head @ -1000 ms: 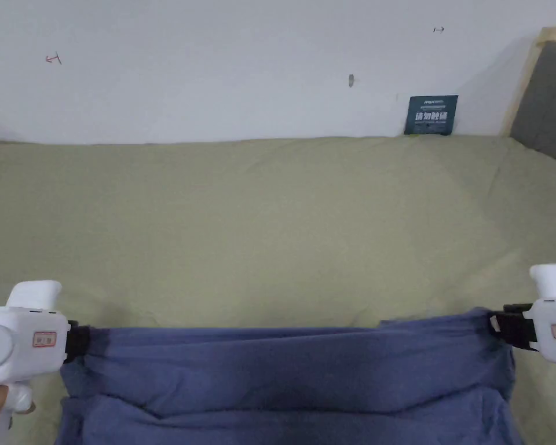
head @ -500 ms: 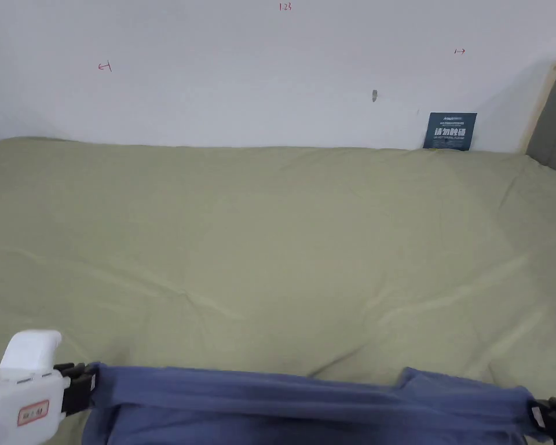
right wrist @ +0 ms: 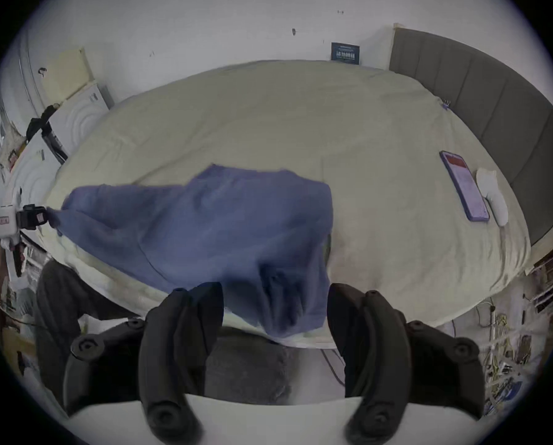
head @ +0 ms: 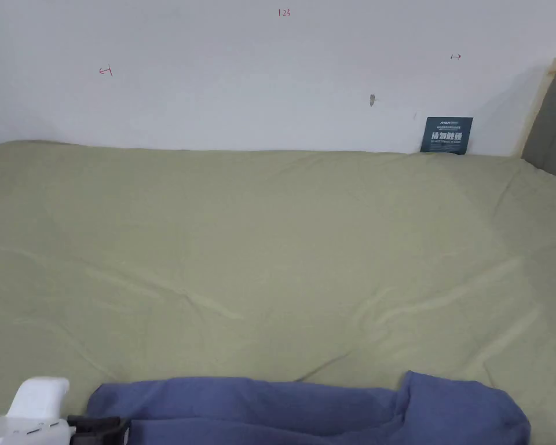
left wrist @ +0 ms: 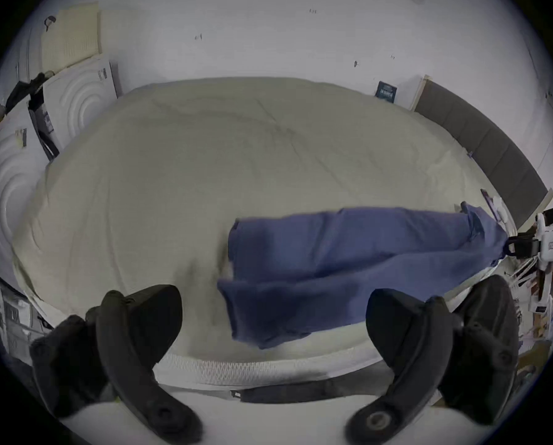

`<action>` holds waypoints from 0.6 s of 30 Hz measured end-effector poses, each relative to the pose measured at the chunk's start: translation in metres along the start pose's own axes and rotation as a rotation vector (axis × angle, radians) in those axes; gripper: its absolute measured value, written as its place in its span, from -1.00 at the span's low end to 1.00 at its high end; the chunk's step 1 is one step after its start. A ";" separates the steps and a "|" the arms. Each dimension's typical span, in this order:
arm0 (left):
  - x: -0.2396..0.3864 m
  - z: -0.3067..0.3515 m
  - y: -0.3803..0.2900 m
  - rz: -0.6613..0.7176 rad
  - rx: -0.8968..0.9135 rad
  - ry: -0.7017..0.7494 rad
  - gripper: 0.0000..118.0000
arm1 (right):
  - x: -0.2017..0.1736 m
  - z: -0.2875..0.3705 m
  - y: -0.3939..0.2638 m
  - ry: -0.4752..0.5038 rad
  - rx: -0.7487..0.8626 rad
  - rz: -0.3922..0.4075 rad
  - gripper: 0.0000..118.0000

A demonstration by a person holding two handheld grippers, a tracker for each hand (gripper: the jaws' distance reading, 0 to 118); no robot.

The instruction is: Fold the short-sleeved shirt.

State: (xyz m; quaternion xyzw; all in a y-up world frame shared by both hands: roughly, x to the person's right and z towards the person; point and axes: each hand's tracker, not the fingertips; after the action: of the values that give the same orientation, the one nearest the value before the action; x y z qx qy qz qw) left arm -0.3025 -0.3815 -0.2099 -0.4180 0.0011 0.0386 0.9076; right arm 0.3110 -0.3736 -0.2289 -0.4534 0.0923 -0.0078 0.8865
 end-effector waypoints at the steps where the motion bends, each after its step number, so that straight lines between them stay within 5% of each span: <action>1: 0.009 0.008 0.009 -0.021 0.040 0.007 0.97 | -0.006 0.004 0.008 0.003 0.037 0.010 0.22; 3: 0.028 0.024 0.029 -0.042 0.102 0.005 0.90 | -0.024 0.019 0.027 -0.008 0.135 0.026 0.21; 5: 0.055 0.042 0.052 -0.063 0.213 0.001 0.60 | -0.046 0.038 0.048 -0.021 0.313 0.044 0.18; 7: 0.081 0.059 0.074 -0.054 0.320 -0.003 -0.13 | -0.075 0.057 0.066 -0.041 0.472 0.074 0.06; 9: 0.108 0.075 0.090 -0.035 0.446 -0.026 -0.94 | -0.101 0.074 0.080 -0.034 0.630 0.126 -0.99; 11: 0.135 0.086 0.097 -0.032 0.582 0.012 -0.95 | -0.131 0.084 0.084 -0.112 0.773 0.143 -0.99; 18: 0.181 0.112 0.096 -0.053 0.745 0.047 -0.95 | -0.171 0.092 0.090 -0.130 0.857 0.174 -0.99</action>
State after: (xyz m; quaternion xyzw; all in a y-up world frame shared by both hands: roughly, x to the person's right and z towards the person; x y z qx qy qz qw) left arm -0.1321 -0.2216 -0.2158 -0.0600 0.0250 0.0026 0.9979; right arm 0.1524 -0.2304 -0.2222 -0.0349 0.0625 0.0578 0.9958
